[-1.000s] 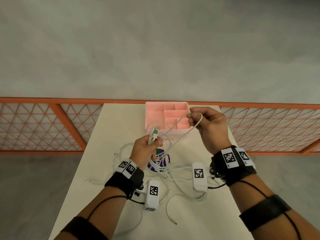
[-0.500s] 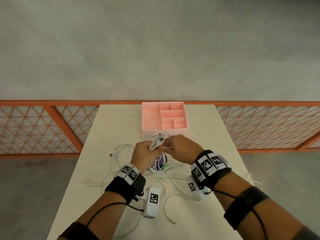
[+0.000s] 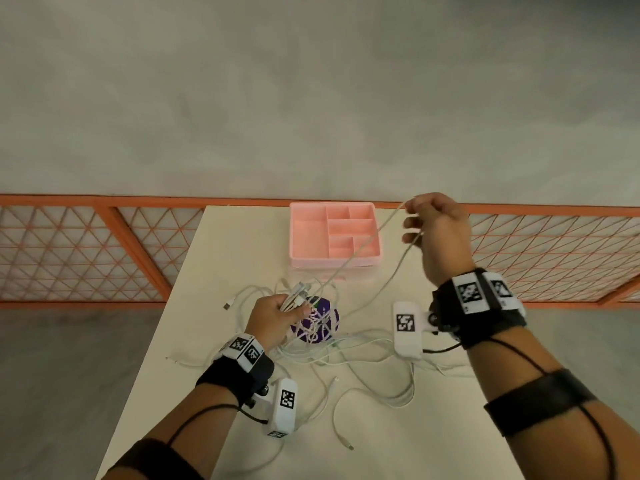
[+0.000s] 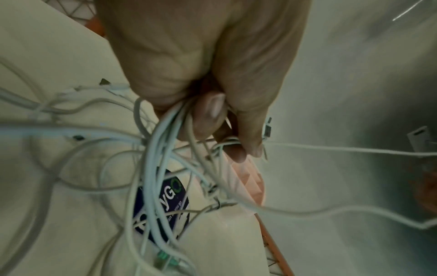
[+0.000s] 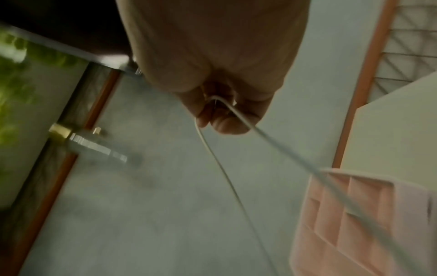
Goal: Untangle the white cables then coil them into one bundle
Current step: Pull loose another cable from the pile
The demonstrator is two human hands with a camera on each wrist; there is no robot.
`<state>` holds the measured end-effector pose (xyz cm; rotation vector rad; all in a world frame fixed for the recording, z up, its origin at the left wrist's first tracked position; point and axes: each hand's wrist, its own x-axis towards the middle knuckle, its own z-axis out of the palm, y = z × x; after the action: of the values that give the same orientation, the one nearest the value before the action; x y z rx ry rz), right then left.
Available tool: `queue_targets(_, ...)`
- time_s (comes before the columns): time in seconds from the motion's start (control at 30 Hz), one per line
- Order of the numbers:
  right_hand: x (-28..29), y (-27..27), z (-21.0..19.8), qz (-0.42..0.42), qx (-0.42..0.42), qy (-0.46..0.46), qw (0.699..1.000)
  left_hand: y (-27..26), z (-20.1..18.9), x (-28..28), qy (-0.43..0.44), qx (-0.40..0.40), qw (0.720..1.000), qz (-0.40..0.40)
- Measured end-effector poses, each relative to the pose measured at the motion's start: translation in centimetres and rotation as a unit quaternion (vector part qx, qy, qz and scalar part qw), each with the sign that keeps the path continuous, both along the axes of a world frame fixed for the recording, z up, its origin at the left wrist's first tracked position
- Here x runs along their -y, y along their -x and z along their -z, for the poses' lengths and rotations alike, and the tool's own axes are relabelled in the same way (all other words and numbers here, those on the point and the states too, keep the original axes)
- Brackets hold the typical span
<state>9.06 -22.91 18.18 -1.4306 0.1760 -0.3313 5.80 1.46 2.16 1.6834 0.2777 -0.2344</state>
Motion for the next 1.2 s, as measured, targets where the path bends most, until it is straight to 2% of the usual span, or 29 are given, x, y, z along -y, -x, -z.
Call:
queue_targets(0.13,2.7,-0.6,0.8,0.075,-0.003,0.030,0.997,-0.4,-0.9,0.5,0.003,-0.002,1.000,-0.005)
queue_targets(0.2,4.1,-1.3,2.2,0.098,-0.057,0.141,0.984,-0.6,-1.7,0.8,0.025,0.015,1.000,-0.009)
queue_targets(0.23,4.7,-1.5,2.8,0.082,-0.115,0.255,0.957,-0.7,-2.0,1.0,0.032,0.023,0.999,-0.008)
queue_targets(0.27,5.0,-1.5,3.4,0.050,-0.183,0.386,0.903,-0.8,-2.2,1.1,0.025,0.030,0.999,-0.002)
queue_targets(0.3,4.7,-1.1,3.9,0.020,-0.224,0.506,0.833,-1.0,-2.4,1.2,0.008,0.037,0.999,0.011)
queue_targets(0.33,4.0,-0.6,4.2,0.007,-0.207,0.581,0.787,-1.1,-2.6,1.4,-0.009,0.044,0.999,0.025)
queue_targets(0.37,2.9,0.2,4.4,-0.002,-0.141,0.612,0.778,-1.1,-2.8,1.7,-0.024,0.052,0.998,0.039)
queue_targets(0.43,0.3,1.4,4.6,-0.078,0.027,0.598,0.797,-1.2,-3.0,2.4,-0.036,0.063,0.995,0.061)
queue_targets(0.47,-1.0,1.9,4.8,-0.144,0.063,0.591,0.791,-1.2,-3.1,2.7,-0.037,0.066,0.995,0.067)
queue_targets(0.53,-3.1,2.3,5.6,-0.253,0.020,0.595,0.763,-1.0,-3.4,3.1,-0.032,0.061,0.995,0.065)
queue_targets(0.57,-3.7,2.2,6.0,-0.275,-0.021,0.587,0.761,-0.9,-3.6,3.2,-0.024,0.058,0.996,0.062)
queue_targets(0.67,-4.1,1.9,6.9,-0.273,-0.074,0.533,0.798,-0.2,-4.1,3.0,0.030,0.049,0.997,0.048)
queue_targets(0.93,-3.8,1.3,7.7,-0.239,-0.106,0.441,0.858,0.3,-2.6,2.3,0.036,0.048,0.998,0.010)
queue_targets(1.1,-3.5,1.1,7.5,-0.236,-0.106,0.371,0.892,0.4,-2.0,2.6,0.027,0.036,0.999,0.026)
queue_targets(1.2,-3.4,1.3,7.1,-0.257,-0.132,0.294,0.911,0.6,-2.0,2.9,0.033,0.026,0.998,0.045)
